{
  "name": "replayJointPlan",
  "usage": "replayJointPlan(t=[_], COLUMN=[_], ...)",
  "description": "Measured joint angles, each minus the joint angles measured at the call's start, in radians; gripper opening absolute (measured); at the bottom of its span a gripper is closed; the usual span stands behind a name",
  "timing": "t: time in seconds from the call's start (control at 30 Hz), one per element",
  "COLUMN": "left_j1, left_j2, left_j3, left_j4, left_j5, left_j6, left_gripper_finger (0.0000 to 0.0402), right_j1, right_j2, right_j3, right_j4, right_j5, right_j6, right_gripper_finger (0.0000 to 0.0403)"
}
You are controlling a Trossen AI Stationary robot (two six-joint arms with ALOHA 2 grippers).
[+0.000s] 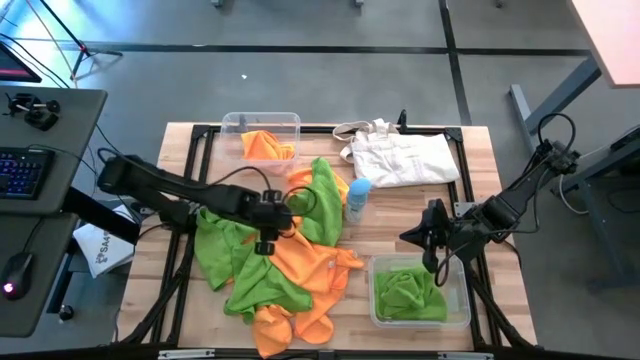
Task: Sort microfiber towel by color & place in baskets
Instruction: Put the yellow microfiber towel into the top transparent bin
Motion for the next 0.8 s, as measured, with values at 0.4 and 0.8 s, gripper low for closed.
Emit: replayJointPlan(t=[0.4,0.8], left_j1=[0.000,0.000], left_j2=[0.168,0.033], left_j3=[0.000,0.000], left_j4=[0.036,0.034], left_j5=[-0.015,0.073], left_j6=[0.130,0.069], left_gripper_finger=[0.0118,0.0002], right_j1=[0.000,0.000], right_j2=[0.000,0.000], right_j3=[0.000,0.000], right_j4=[0.001,0.001], right_j5=[0.102,0.151], right_j6=[0.141,0.183], right_gripper_finger=[0.0003,0.0003])
